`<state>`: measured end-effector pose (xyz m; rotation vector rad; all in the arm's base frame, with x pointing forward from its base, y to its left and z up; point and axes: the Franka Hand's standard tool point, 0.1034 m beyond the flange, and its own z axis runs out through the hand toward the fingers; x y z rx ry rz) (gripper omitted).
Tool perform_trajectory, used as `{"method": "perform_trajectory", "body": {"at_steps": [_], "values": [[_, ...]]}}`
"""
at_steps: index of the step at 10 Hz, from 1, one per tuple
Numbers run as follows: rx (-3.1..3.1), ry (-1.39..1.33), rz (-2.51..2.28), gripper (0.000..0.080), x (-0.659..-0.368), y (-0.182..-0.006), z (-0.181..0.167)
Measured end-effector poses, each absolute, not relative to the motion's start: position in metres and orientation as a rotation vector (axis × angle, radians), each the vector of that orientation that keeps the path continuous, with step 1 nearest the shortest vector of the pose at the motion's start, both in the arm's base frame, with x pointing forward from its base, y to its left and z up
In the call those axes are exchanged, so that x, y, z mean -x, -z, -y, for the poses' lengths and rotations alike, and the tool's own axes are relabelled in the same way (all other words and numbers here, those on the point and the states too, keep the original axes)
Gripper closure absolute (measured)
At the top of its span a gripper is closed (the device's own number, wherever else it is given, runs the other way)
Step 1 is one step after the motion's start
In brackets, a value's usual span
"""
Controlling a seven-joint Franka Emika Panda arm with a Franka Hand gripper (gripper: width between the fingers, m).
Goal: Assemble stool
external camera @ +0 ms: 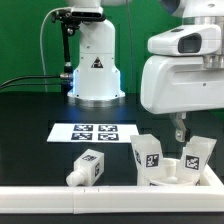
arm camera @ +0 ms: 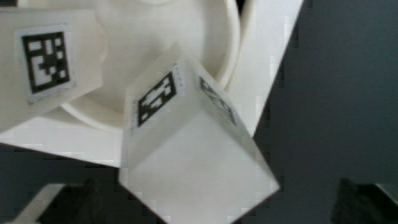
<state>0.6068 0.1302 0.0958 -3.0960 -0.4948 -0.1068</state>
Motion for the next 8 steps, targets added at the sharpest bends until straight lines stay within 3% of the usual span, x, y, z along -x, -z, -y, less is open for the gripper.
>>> {"method": "perform_trajectory", "body": {"at_steps": [4,8], "values": [[2.981,0.05,1.198,0.0151,-0.602,-0.088,-0.125],[2.983,0.018,1.251,0.0151,-0.601,-0.075,-0.12]]}}
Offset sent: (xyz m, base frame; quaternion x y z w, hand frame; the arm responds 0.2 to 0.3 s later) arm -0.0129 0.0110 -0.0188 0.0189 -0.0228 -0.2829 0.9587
